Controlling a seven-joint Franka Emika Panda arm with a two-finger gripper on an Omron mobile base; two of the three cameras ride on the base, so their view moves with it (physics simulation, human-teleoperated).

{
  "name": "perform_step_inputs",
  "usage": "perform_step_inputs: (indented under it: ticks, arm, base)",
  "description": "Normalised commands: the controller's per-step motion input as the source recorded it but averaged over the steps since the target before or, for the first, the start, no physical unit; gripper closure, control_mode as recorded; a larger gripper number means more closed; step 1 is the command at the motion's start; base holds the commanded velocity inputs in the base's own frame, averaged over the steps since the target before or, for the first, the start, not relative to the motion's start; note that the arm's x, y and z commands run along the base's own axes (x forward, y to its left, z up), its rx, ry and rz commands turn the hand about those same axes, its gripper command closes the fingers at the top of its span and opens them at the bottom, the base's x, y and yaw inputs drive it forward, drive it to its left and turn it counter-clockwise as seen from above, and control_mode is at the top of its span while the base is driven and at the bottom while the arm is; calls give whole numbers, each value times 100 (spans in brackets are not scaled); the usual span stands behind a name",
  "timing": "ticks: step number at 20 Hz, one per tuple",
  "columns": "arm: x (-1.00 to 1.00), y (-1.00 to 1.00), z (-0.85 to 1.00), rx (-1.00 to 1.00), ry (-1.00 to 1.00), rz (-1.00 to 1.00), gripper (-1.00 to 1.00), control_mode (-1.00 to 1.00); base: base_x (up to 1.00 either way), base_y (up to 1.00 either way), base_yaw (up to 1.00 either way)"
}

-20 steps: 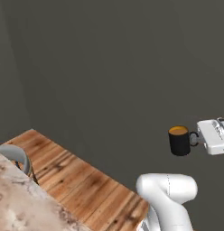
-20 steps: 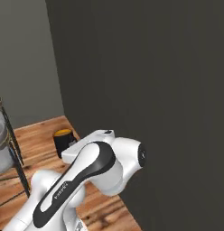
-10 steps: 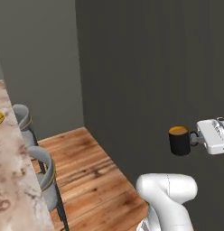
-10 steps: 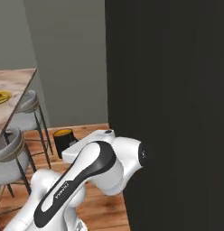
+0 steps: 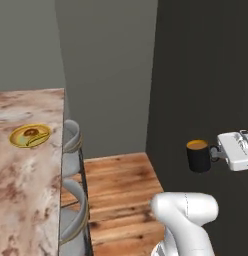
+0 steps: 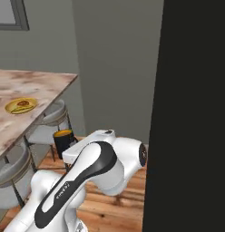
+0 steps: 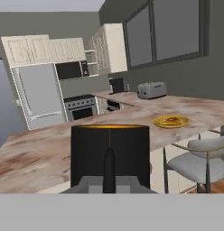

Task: Pick up the brewed coffee from the coffee machine and place it next to the breakfast plate on the dining counter.

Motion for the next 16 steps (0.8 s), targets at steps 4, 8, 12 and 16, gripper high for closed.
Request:
perform_step_inputs:
  ticks: [4,8,12,16]
  arm:
    - [0,0,0,0,0,0,100,100]
    - [0,0,0,0,0,0,100,100]
    - [0,0,0,0,0,0,100,100]
    - [0,0,0,0,0,0,100,100]
  base:
    - [100,-23,55]
    - [100,-24,55]
    - [100,-36,53]
    - [100,-34,52]
